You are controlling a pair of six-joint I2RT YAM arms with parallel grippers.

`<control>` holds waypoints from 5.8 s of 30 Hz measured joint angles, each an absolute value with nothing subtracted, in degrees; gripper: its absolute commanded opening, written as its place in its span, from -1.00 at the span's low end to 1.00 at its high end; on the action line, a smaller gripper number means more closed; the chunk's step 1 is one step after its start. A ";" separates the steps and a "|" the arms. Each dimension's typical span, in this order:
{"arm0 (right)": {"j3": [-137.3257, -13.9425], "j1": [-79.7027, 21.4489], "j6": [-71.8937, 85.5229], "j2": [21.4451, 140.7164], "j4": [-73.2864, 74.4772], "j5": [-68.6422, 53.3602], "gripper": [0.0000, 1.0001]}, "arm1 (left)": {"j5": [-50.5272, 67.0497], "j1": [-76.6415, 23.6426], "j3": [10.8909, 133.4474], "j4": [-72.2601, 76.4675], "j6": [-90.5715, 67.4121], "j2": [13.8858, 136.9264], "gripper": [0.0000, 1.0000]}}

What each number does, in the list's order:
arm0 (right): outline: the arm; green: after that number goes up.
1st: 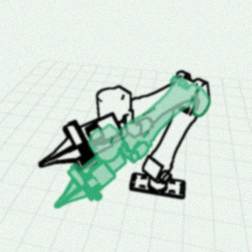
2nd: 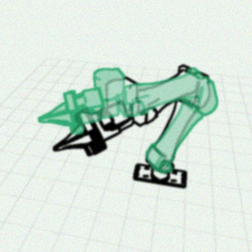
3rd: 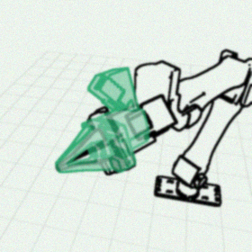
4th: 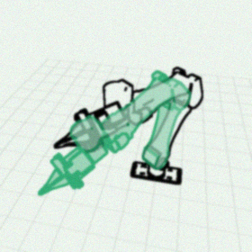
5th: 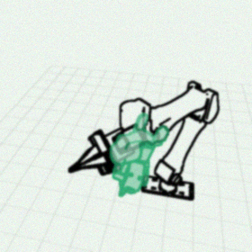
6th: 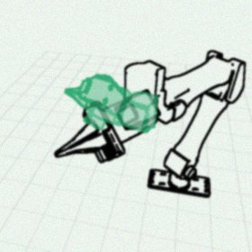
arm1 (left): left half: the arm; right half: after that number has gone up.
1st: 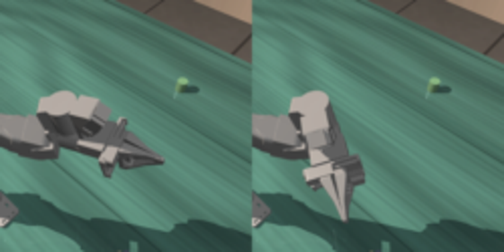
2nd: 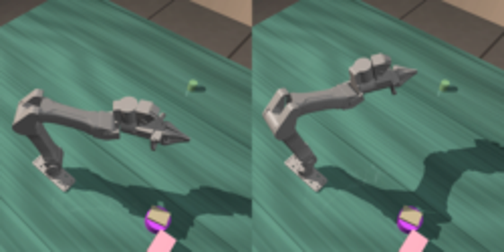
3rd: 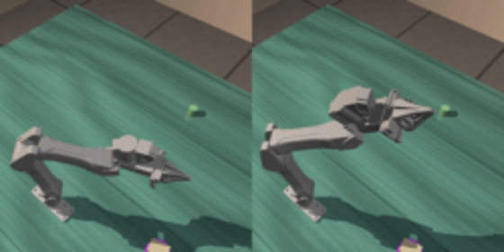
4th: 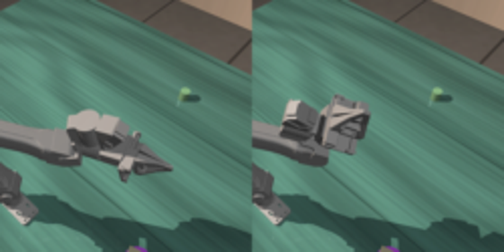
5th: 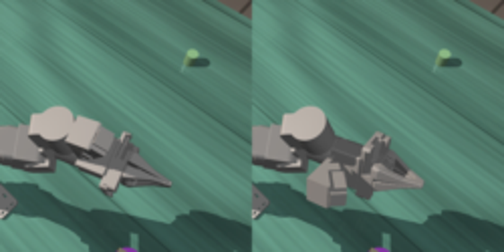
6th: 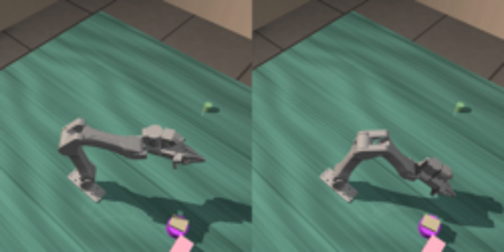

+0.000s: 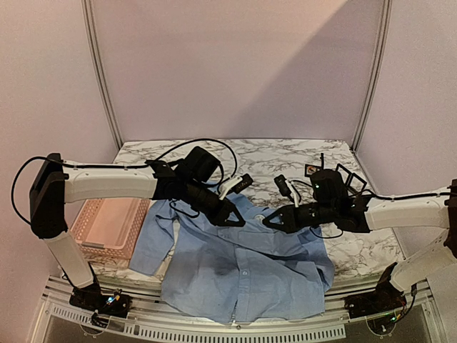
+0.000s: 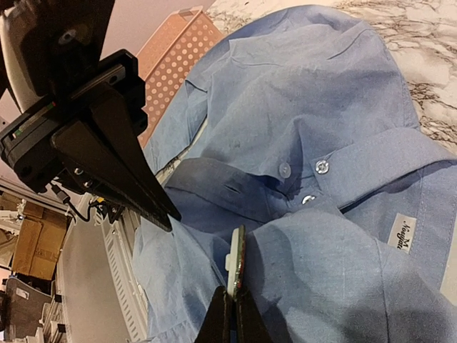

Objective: Remove the brooch from the garment
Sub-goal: Remove the brooch from the flattened clothing, then pass from the right arm to the left, then close the brooch securely.

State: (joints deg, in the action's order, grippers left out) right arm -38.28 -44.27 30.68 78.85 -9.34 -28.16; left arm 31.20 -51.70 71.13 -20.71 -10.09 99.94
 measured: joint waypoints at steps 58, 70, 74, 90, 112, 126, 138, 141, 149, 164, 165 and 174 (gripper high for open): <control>-54.85 -47.22 30.55 89.17 -25.26 -46.28 -1.00 | 44.84 -39.57 58.02 -7.62 -20.01 76.01 0.05; -56.45 -47.64 30.55 90.45 -25.91 -48.38 -1.00 | 45.19 -39.97 58.13 -8.95 -19.33 77.38 -0.45; -56.75 -47.62 30.55 90.61 -25.87 -48.56 -1.00 | 45.54 -40.40 58.30 -9.32 -18.74 77.65 -0.71; -56.75 -47.64 30.39 91.26 -24.73 -48.12 -0.37 | 46.06 -40.84 58.65 -10.44 -17.65 78.28 -1.00; -49.84 -54.22 26.06 85.14 -33.54 -27.86 0.29 | 46.33 -39.11 55.64 -0.73 -22.81 73.56 -1.00; -50.30 -54.22 26.70 86.70 -34.85 -29.08 0.08 | 50.37 -39.11 55.64 0.91 -23.64 73.56 -1.00; -51.18 -54.22 27.94 87.94 -36.32 -30.57 -0.11 | 51.18 -39.79 55.64 0.84 -23.33 73.56 -1.00; -51.20 -54.22 28.27 88.25 -36.73 -30.68 -0.15 | 51.40 -39.94 55.64 0.78 -22.94 73.56 -1.00; -51.20 -54.22 29.32 88.49 -38.20 -31.29 -0.26 | 52.16 -40.56 55.68 0.19 -22.06 73.63 -1.00; -51.27 -54.22 31.24 89.84 -41.39 -34.33 -0.61 | 52.29 -41.25 55.77 -2.46 -20.71 73.63 -1.00; -51.31 -54.22 31.33 89.97 -41.60 -34.61 -0.64 | 52.29 -41.25 55.77 -2.48 -20.62 73.63 -1.00; -51.48 -54.22 32.58 90.26 -42.52 -36.23 -0.89 | 52.31 -41.30 55.79 -2.50 -19.79 73.63 -1.00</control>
State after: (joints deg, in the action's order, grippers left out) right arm -51.48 -54.22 32.58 90.26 -42.52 -36.23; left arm 52.31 -41.30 55.79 -2.50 -19.79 73.63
